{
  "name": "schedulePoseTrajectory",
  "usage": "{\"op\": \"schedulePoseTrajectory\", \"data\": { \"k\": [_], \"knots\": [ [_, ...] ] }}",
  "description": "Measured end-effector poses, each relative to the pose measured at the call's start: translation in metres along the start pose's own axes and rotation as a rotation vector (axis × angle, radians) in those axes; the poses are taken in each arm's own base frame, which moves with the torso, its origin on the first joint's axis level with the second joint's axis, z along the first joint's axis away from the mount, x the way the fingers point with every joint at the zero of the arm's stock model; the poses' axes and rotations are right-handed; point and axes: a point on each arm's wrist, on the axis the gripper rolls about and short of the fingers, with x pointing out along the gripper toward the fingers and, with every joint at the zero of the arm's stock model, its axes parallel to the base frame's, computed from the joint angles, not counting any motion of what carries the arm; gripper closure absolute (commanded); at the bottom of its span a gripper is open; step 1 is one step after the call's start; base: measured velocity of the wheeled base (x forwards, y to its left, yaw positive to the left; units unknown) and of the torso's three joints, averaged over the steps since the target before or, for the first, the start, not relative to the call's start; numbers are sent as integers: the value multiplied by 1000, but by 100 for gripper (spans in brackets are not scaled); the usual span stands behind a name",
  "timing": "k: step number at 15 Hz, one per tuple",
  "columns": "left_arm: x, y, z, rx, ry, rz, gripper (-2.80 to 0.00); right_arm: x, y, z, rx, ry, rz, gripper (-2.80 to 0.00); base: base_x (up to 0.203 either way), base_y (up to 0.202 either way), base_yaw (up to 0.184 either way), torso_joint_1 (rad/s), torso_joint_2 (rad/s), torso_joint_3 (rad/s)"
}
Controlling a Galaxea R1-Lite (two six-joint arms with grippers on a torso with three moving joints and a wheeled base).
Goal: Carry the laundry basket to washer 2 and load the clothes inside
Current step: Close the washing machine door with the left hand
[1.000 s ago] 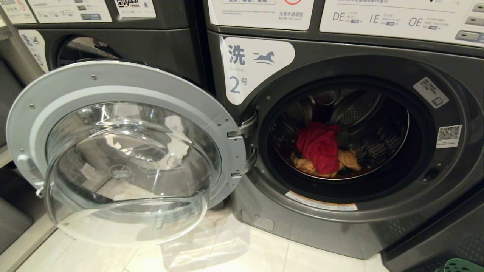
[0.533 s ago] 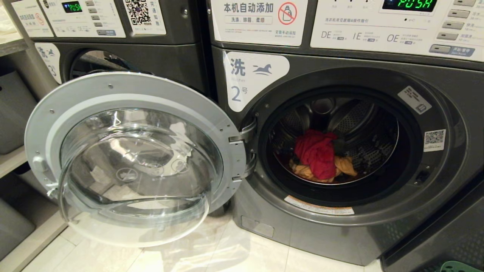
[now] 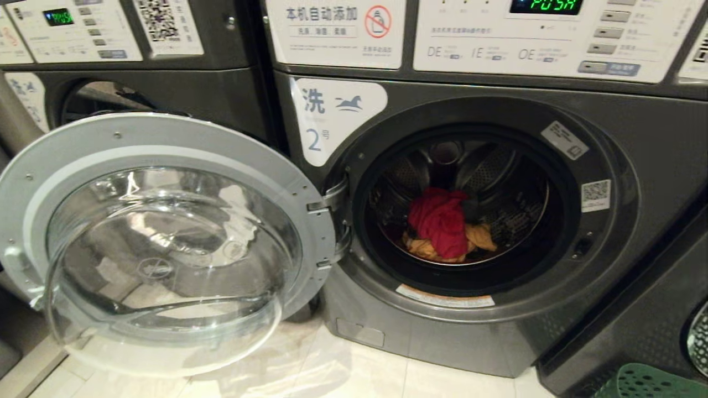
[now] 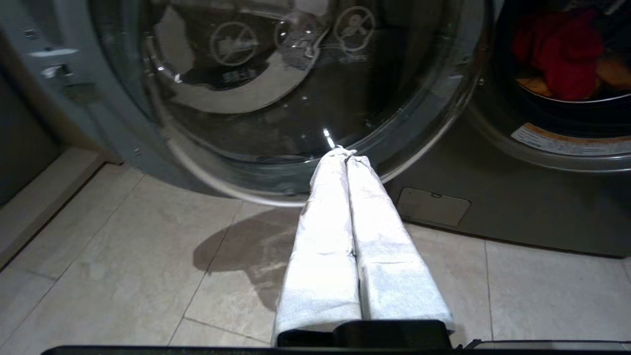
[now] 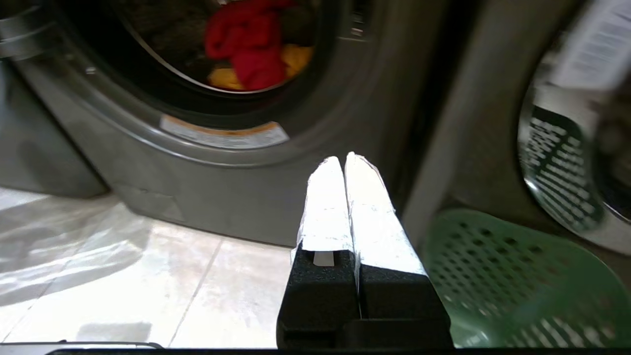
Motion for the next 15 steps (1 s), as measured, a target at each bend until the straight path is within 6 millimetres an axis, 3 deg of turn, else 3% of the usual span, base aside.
{"op": "schedulePoseTrajectory", "data": {
  "k": [4, 12, 15],
  "knots": [
    [0, 0, 0, 0, 0, -1, 0, 0, 0, 0, 0, 0, 0, 0, 0, 3, -125, 2, 1, 4],
    [0, 0, 0, 1, -2, -1, 0, 0, 0, 0, 4, 0, 0, 0, 0, 0, 0, 0, 0, 0],
    [0, 0, 0, 1, -2, -1, 0, 0, 0, 0, 4, 0, 0, 0, -138, 0, 1, 7, 2, 1]
  ]
}}
